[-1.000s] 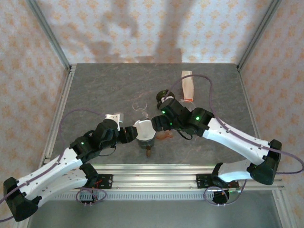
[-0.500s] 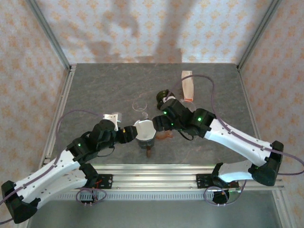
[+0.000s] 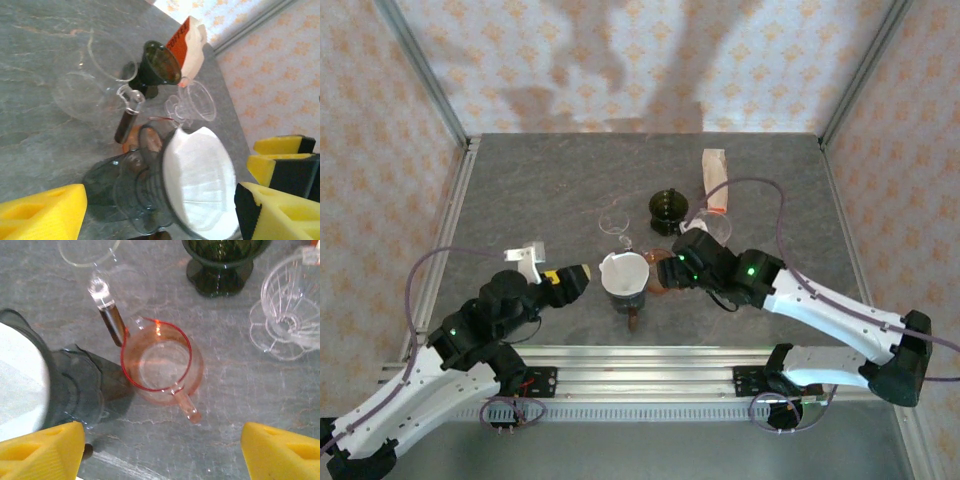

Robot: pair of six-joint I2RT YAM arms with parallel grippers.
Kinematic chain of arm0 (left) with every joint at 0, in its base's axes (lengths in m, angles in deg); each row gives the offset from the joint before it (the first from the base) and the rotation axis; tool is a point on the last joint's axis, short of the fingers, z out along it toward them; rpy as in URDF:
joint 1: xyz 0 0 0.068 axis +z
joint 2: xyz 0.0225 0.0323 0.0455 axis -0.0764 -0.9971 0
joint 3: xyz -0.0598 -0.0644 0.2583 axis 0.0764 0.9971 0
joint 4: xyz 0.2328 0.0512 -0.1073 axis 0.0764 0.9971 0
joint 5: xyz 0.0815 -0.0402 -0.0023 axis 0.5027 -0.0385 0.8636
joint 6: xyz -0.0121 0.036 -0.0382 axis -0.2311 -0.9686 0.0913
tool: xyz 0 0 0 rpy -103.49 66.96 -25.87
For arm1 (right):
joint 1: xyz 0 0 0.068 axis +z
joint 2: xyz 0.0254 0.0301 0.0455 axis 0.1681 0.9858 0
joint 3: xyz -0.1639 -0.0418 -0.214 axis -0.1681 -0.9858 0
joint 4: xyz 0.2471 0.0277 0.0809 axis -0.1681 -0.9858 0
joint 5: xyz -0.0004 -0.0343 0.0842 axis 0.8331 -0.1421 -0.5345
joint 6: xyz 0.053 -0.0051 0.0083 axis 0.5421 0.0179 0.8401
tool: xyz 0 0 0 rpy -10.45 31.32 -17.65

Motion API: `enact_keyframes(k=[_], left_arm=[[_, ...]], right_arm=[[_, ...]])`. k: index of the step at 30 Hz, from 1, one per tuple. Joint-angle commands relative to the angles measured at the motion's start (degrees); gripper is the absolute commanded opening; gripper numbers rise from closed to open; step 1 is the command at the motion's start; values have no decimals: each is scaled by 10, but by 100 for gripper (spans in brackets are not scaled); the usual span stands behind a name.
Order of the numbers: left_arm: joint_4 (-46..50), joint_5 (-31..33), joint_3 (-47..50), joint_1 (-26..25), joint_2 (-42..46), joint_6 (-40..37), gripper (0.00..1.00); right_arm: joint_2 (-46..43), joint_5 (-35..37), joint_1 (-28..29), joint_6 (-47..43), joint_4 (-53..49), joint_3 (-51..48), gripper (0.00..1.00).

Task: Place the coffee filter in the dripper

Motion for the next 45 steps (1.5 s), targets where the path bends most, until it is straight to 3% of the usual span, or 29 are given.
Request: enact_keyframes(k=[1,6,10,16,24,30,45], left_arm=[[27,35,32,4,22,28,79],[2,14,97,4,34,68,72],[-33,-3,144,4,32,94,65],[-104,-26,197,2,-1,127,58],[-155,-32,212,0,-54,133,55],[-146,-32,208,0,-54,134,55],[-113,-25,201,0,-32,138,53]], right_arm=[[-31,-11,-1,17,53,-46,79],[-76,-78,-2,12,124,-136,72],[-81,-145,1,13,183,-191,57],[-9,-200,24,23,258,-224,34],[70,-210,34,39,348,-241,21],[112,-226,32,54,407,-256,16],[140,-222,17,78,487,-276,13]])
